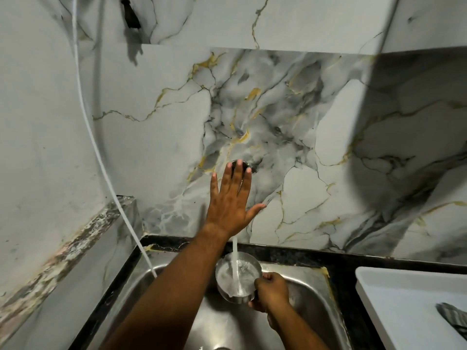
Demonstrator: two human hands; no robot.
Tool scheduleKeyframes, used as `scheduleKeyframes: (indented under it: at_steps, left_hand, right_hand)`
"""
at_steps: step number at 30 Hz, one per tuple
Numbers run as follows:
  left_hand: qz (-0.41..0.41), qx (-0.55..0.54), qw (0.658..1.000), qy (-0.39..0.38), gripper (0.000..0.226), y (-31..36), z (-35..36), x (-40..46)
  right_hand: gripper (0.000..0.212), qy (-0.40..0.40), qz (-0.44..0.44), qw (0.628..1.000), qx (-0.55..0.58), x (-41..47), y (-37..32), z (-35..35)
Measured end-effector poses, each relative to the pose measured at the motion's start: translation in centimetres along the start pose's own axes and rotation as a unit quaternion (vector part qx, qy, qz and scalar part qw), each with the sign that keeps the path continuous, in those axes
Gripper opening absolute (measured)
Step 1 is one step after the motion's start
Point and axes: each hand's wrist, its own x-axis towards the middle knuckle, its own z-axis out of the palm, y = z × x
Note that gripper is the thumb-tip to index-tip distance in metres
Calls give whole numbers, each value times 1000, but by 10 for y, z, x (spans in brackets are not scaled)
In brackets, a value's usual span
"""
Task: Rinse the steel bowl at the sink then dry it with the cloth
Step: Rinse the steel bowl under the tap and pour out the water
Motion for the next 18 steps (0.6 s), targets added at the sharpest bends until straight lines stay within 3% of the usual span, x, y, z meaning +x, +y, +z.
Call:
scheduleKeyframes:
  at_steps: [9,14,18]
  left_hand:
    - [-50,-46,998,-12,94,12,8,5]
    - [-99,-189,976,28,78,6,-1,12]
    - [-70,-149,986,26,74,4,-2,15]
  right_hand:
    - [17,-26,10,999,26,2,2,-3]
    - [12,-55,28,996,58,3,9,-4]
    - [11,-80,48,991,94,5,18,-7]
